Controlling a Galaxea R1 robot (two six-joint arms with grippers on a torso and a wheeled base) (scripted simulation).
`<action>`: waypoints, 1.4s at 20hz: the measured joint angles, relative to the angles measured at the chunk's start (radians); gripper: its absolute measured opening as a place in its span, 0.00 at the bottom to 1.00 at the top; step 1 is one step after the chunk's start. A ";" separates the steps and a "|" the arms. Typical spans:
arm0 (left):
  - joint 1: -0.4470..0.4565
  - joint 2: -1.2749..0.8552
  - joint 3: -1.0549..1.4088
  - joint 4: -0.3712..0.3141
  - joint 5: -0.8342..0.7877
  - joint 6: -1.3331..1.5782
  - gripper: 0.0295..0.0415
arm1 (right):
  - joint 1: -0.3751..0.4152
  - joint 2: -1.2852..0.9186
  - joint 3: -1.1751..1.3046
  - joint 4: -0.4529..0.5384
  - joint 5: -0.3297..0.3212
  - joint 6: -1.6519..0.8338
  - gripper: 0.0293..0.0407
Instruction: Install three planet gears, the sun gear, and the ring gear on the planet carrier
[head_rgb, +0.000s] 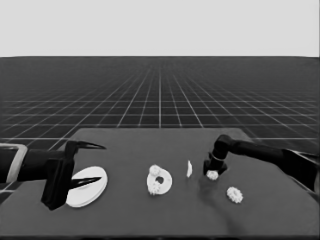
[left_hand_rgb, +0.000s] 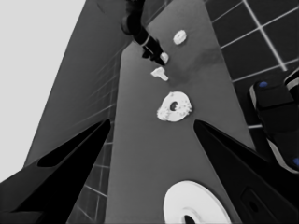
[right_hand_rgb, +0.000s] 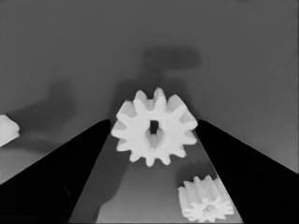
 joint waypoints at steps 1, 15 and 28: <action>0.000 0.000 0.000 0.000 0.000 0.000 0.75 | -0.001 0.001 -0.001 -0.001 0.001 0.000 0.81; 0.000 0.000 0.000 0.000 0.000 0.000 0.75 | 0.144 -0.061 0.132 0.094 -0.111 0.051 0.17; 0.000 0.000 0.000 0.000 0.000 0.000 0.75 | 0.173 0.409 0.144 0.081 -0.203 0.525 0.17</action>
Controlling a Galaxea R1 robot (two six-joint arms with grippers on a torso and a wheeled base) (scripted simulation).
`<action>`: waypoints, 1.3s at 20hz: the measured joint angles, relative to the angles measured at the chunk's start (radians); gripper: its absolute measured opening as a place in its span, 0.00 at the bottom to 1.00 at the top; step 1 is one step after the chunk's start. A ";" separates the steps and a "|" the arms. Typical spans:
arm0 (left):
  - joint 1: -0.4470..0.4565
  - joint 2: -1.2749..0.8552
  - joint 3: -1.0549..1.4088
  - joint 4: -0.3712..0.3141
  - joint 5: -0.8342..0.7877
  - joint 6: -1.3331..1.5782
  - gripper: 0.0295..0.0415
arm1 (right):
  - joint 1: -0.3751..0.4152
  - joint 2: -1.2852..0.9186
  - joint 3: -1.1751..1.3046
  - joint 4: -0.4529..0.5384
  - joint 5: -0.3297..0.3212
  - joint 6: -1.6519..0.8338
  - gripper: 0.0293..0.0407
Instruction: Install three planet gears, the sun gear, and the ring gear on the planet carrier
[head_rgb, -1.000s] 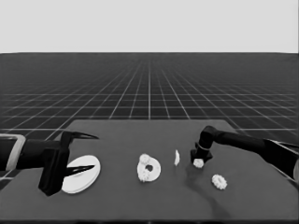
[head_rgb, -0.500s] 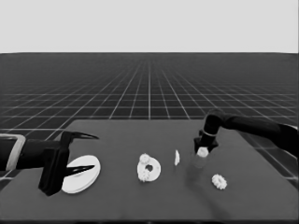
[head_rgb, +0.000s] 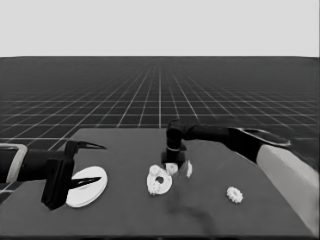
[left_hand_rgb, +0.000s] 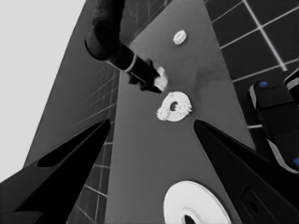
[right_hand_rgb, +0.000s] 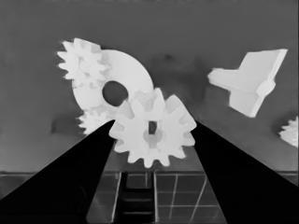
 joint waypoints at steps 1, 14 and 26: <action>0.000 0.000 0.000 0.000 0.000 0.000 0.75 | 0.000 0.012 -0.012 0.000 0.000 0.001 0.17; 0.000 0.000 0.000 0.000 0.000 0.000 0.75 | -0.153 0.057 -0.132 -0.144 0.055 -0.059 0.17; 0.000 0.000 0.000 0.000 0.000 0.000 0.75 | -0.058 0.033 -0.050 -0.055 0.013 -0.011 0.81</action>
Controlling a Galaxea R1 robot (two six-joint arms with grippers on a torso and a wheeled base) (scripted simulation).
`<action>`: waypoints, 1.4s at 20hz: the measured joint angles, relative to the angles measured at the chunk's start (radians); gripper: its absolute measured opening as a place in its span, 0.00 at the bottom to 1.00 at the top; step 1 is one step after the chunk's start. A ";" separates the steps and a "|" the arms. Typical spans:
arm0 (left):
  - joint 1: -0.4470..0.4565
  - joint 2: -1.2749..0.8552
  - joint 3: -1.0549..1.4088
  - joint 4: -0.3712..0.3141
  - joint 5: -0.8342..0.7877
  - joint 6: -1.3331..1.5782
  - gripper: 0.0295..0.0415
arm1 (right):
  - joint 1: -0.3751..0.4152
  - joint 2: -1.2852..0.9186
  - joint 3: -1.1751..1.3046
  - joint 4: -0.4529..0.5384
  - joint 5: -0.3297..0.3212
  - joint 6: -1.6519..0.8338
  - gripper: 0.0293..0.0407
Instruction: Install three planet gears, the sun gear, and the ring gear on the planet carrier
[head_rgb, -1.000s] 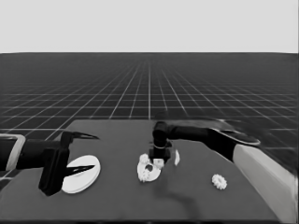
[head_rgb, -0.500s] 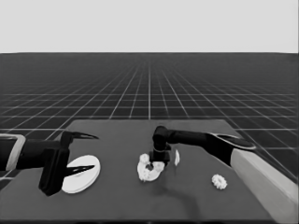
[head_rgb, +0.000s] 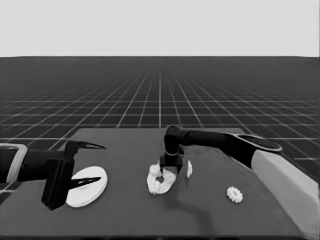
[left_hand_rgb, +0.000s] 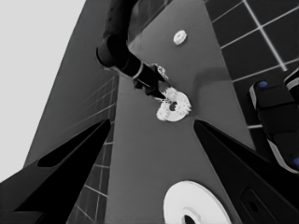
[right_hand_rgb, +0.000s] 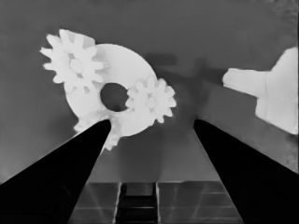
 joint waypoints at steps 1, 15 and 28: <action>0.000 0.000 0.000 0.000 0.000 0.000 0.75 | 0.025 -0.003 0.011 0.022 -0.006 0.007 0.81; 0.000 0.000 0.000 0.000 0.000 0.000 0.75 | 0.051 -0.866 0.522 0.071 0.049 -0.342 0.81; 0.000 0.000 0.000 0.000 0.000 0.000 0.75 | -0.181 -0.810 0.382 -0.107 0.203 -0.395 0.81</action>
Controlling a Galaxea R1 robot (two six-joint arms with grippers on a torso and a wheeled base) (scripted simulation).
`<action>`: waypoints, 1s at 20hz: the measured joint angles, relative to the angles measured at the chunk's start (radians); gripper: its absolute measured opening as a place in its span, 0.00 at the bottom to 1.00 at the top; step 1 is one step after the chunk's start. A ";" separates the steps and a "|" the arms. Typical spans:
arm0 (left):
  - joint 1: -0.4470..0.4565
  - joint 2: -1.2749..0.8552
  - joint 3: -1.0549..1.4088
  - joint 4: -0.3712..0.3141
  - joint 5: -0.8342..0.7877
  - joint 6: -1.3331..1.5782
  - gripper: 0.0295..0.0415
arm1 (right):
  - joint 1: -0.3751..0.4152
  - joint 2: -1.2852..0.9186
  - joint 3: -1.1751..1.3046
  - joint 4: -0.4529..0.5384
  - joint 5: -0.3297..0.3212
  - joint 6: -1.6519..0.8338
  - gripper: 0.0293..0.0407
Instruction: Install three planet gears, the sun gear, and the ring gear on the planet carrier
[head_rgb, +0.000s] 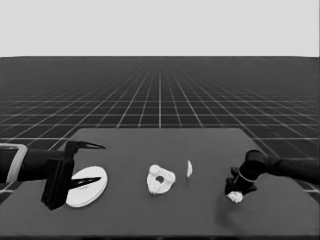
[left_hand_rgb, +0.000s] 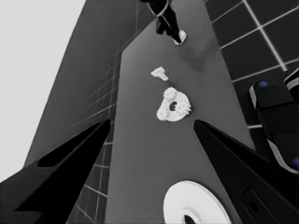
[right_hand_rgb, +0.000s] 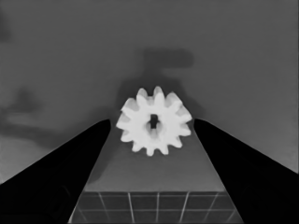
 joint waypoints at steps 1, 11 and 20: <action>0.000 0.000 0.000 0.000 0.000 0.000 0.75 | 0.000 0.000 0.000 0.000 0.000 0.000 0.49; 0.000 0.000 0.000 0.000 0.000 0.000 0.75 | 0.078 -0.037 0.071 0.063 -0.061 0.015 0.14; 0.000 0.000 0.000 0.000 0.000 0.000 0.75 | 0.231 -0.068 0.125 0.180 -0.149 0.022 0.14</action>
